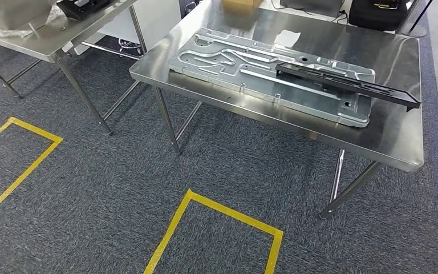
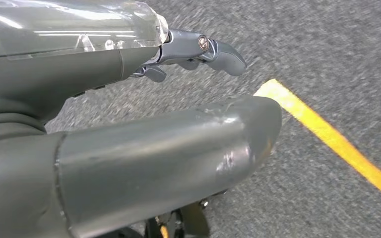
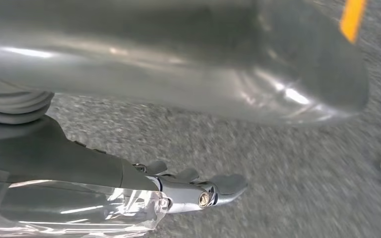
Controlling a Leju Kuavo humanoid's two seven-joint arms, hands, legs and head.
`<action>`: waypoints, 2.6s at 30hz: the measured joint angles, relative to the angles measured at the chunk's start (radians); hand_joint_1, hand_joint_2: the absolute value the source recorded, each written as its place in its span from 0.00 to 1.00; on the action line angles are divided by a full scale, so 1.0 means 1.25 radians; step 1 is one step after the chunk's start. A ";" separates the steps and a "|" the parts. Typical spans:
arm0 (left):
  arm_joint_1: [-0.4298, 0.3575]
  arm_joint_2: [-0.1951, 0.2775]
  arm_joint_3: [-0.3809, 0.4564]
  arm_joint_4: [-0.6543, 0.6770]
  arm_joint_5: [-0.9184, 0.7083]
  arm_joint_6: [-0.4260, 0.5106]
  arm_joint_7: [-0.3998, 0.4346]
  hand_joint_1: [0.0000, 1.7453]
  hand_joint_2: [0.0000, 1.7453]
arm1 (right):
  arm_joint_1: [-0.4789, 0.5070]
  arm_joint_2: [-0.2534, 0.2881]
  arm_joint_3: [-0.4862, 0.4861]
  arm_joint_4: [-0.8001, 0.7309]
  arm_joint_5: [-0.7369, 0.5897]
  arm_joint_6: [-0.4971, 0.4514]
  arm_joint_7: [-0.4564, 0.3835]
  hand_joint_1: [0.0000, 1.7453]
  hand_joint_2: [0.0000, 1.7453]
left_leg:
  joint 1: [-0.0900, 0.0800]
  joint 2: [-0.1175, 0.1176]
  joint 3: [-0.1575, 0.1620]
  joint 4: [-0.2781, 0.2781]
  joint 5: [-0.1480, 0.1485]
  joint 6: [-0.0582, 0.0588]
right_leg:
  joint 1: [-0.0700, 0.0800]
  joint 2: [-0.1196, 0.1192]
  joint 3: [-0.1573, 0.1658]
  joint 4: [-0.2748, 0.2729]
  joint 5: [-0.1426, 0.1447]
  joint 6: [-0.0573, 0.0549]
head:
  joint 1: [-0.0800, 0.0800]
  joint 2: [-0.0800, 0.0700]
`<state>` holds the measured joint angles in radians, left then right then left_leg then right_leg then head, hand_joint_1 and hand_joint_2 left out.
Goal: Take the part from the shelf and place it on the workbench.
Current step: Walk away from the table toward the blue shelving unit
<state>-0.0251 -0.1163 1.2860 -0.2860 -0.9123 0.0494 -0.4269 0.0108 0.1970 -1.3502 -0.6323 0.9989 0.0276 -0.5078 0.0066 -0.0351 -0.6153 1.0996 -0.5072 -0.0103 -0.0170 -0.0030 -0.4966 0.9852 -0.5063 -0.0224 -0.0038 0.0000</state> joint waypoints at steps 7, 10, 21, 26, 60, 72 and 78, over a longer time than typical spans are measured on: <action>0.000 0.000 -0.001 0.000 -0.047 -0.008 -0.005 0.00 0.00 | -0.005 -0.029 -0.006 0.155 0.083 -0.064 0.143 0.00 0.00 | 0.002 0.047 0.028 0.012 -0.005 -0.002 | 0.006 -0.059 -0.009 0.008 -0.001 0.000 | -0.003 0.000; -0.006 0.004 -0.007 0.000 -0.073 -0.010 -0.059 0.00 0.00 | -0.011 -0.038 -0.007 0.198 0.102 -0.060 0.159 0.00 0.00 | -0.007 0.072 0.072 -0.080 0.014 0.012 | 0.011 -0.078 -0.007 0.009 -0.002 0.012 | -0.001 0.000; -0.017 0.023 -0.033 0.000 -0.116 -0.032 -0.179 0.00 0.00 | -0.021 -0.070 -0.007 0.256 0.138 -0.033 0.110 0.00 0.00 | -0.003 -0.011 0.065 -0.090 0.034 0.040 | 0.001 0.005 -0.089 0.179 -0.058 0.038 | 0.007 0.000; -0.029 0.033 -0.080 0.001 -0.180 -0.037 -0.198 0.00 0.00 | -0.026 -0.085 0.009 0.269 0.187 -0.014 0.088 0.00 0.00 | -0.004 -0.053 0.048 -0.072 0.032 0.018 | -0.002 0.058 -0.030 0.027 0.002 0.027 | 0.008 0.000; -0.037 0.044 -0.130 0.020 -0.179 -0.123 0.132 0.00 0.00 | -0.047 -0.128 0.060 0.307 0.255 0.012 0.101 0.00 0.00 | -0.002 -0.034 0.025 -0.041 0.013 0.003 | -0.004 0.031 -0.039 0.018 0.017 0.008 | 0.006 0.000; -0.025 0.031 -0.041 0.025 -0.102 -0.147 0.265 0.00 0.00 | -0.052 -0.132 0.095 0.317 0.285 0.007 0.155 0.00 0.00 | -0.004 0.062 0.047 -0.073 0.026 0.009 | 0.006 -0.071 -0.019 0.016 0.001 0.023 | 0.003 0.000; -0.022 0.028 -0.019 0.028 -0.094 -0.149 0.294 0.00 0.00 | -0.051 -0.134 0.099 0.320 0.289 0.006 0.175 0.00 0.00 | 0.000 0.022 0.054 -0.091 0.042 0.036 | 0.000 -0.007 -0.086 0.174 -0.092 0.042 | 0.008 0.000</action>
<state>-0.0530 -0.0813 1.2619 -0.2509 -1.0292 -0.1373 -0.0590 -0.0530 0.0291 -1.2261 -0.2321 1.3605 0.0355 -0.2896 0.0064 -0.0073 -0.5477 0.9857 -0.4548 0.0342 -0.0175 -0.0112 -0.6044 1.2026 -0.6218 0.0298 0.0065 0.0000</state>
